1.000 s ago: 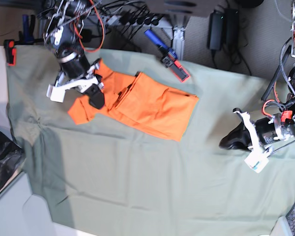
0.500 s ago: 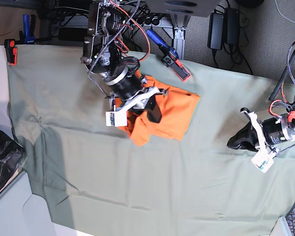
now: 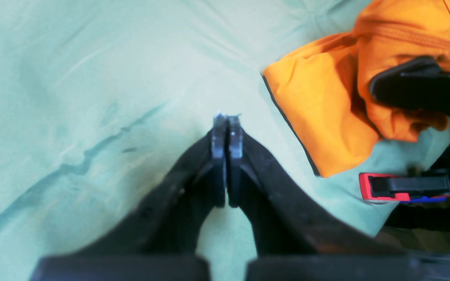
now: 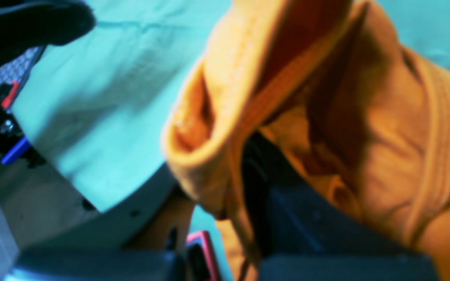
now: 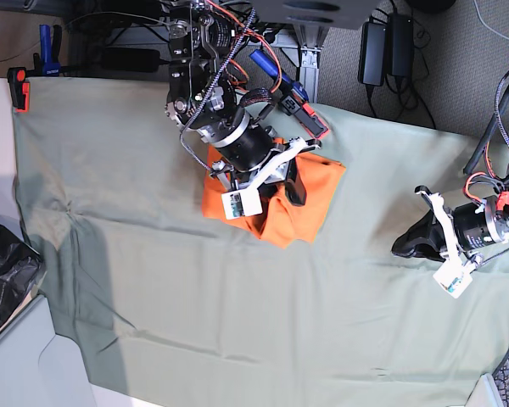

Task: Fold the T-shirt properly
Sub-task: 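Push the folded shirt bundle toward the left gripper with the right gripper, then press and square the folded shirt's sides with both grippers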

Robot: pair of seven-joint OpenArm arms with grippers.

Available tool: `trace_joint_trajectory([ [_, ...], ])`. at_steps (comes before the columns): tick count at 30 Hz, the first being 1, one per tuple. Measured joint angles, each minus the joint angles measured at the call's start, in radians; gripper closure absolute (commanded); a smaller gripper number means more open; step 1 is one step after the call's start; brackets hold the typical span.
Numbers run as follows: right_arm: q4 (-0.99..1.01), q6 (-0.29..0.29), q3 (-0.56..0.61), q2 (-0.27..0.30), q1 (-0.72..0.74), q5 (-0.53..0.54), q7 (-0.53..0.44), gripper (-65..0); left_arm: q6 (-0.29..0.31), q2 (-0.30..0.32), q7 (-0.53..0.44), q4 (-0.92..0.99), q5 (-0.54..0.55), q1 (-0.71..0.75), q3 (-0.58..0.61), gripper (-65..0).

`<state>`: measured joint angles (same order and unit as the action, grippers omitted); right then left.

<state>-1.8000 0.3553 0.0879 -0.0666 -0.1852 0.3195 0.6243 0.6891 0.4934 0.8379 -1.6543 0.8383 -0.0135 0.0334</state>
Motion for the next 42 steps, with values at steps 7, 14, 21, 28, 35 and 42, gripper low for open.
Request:
trace_joint_trajectory([
  [7, 0.0, 0.0, 0.004, 0.0, 0.0, -0.002, -0.019, -40.1, 0.0, 0.0, 0.0, 0.0, 0.0, 0.0, 0.0, 0.0],
  [14, 0.0, 0.0, 0.009, -0.011, 0.0, 0.109, -0.019, -40.1, 0.0, 0.0, 0.0, 0.0, 0.0, 0.0, 0.0, 0.0],
  [21, 0.0, 0.0, 0.047, -0.068, 0.0, 0.186, -0.019, -40.1, 0.0, 0.0, 0.0, 0.0, 0.0, 0.0, 0.0, 0.0],
  [28, 0.0, 0.0, 0.113, -0.077, 0.0, 0.204, -0.018, -40.0, 0.0, 0.012, 0.052, 0.0, 0.042, 0.0, 0.001, 0.0],
  [35, 0.0, 0.0, 0.113, -0.077, 0.0, 0.249, 0.002, -39.9, 0.0, 0.047, 0.052, 0.0, 0.067, -0.001, -0.02, 0.0],
  [42, -0.002, 0.0, 0.126, -0.077, 0.003, 0.282, 0.023, -38.0, 0.0, 0.047, 0.052, 0.0, 0.068, 0.0, -0.025, 0.0],
])
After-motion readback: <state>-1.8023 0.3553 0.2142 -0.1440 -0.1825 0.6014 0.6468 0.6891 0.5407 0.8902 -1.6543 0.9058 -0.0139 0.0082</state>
